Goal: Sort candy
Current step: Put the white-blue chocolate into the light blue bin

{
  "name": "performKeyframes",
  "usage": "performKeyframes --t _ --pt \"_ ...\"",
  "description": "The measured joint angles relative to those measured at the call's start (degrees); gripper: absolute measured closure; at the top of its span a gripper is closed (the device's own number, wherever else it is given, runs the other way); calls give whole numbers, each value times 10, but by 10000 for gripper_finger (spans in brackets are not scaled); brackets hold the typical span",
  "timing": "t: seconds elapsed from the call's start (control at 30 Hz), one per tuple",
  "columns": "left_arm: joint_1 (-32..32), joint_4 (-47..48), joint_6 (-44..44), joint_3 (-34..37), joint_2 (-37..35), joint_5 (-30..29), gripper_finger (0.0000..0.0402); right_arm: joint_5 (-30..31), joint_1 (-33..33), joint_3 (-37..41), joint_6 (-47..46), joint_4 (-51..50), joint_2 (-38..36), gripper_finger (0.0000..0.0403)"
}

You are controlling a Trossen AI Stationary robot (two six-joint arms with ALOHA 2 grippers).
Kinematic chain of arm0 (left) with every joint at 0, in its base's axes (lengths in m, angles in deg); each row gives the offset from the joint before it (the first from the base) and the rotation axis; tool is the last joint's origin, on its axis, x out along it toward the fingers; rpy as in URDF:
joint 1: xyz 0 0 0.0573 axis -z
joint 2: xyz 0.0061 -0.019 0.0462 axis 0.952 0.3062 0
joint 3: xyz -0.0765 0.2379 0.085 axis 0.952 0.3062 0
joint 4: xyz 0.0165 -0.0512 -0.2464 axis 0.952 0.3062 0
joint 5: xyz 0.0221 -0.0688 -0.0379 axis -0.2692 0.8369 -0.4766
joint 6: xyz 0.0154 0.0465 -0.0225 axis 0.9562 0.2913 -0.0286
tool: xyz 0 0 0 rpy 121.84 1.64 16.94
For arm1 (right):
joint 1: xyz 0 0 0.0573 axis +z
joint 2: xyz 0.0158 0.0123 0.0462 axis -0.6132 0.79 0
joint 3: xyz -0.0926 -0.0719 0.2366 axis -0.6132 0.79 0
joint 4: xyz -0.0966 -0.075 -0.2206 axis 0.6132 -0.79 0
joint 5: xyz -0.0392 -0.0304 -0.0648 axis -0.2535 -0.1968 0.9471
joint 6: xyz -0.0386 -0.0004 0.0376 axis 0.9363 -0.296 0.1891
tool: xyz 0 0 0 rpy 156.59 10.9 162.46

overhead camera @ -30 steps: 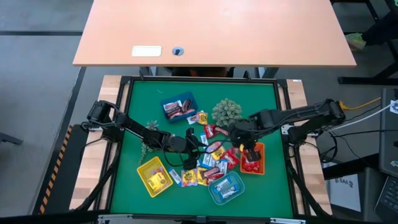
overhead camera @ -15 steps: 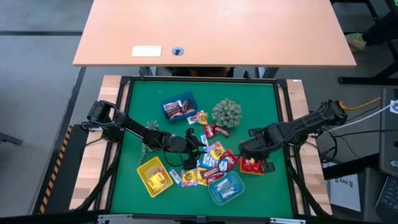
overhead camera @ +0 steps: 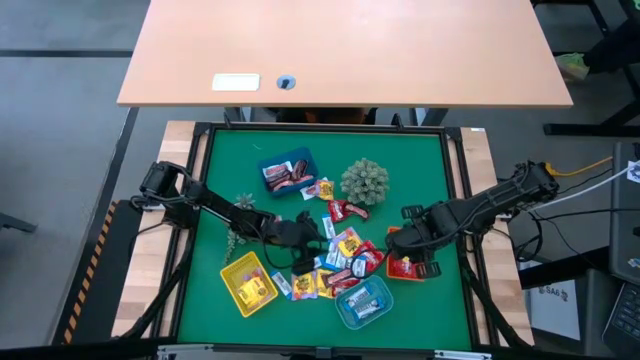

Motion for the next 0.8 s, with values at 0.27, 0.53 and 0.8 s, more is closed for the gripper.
performKeyframes --t 0.27,0.53,0.8 --pt "17 32 -35 0 0 40 179 0 0 0 0 6 0 175" --pt "64 58 -2 0 0 -41 180 0 0 0 0 26 0 170" --pt "95 73 -1 0 0 -124 181 0 0 0 0 50 0 170"
